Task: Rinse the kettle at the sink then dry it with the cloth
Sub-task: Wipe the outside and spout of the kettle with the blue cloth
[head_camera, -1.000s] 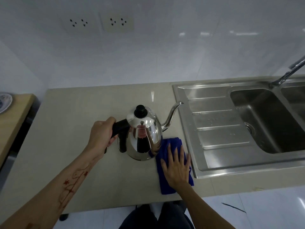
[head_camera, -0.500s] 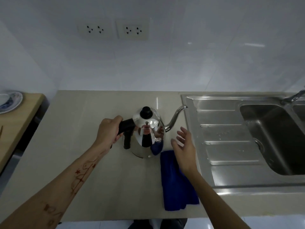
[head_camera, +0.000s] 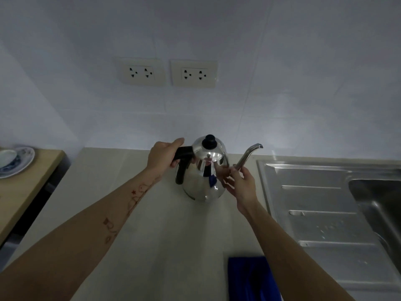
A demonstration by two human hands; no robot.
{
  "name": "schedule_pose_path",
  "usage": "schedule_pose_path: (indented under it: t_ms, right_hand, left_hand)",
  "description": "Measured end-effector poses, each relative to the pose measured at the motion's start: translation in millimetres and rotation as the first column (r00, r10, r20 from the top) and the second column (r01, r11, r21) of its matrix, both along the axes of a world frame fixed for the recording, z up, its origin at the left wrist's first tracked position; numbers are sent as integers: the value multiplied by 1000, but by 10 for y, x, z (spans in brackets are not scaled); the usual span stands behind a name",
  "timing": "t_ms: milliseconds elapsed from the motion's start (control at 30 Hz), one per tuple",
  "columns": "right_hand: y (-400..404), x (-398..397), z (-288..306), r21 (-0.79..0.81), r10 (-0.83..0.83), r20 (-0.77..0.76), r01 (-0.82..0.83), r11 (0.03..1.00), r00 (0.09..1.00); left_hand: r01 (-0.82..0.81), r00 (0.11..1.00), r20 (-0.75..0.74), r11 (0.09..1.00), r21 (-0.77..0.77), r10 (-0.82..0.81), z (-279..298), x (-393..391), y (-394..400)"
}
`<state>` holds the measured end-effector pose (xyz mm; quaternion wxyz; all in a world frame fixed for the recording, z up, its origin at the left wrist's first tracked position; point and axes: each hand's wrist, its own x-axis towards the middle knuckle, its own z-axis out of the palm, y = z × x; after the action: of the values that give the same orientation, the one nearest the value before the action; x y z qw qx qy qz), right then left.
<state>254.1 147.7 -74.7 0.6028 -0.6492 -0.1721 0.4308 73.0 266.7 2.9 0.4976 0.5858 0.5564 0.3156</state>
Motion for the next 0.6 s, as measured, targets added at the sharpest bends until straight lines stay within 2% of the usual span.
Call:
schedule_pose_path:
  t_ms: [100,233,600]
  right_hand:
    - [319,60,-123,-42,-82,27,83,996,996]
    - [574,143,-254,-76,-105,66,110,991,992]
    - [735,156,-404,-104,-161,65,167,981,985]
  left_hand:
    - [-43,998,-54,998,35,45,-107,144,267]
    - [-60,988,-137,996,61,68,-257,236,506]
    - [-37,983,-178,996,76,50,-583,306,715]
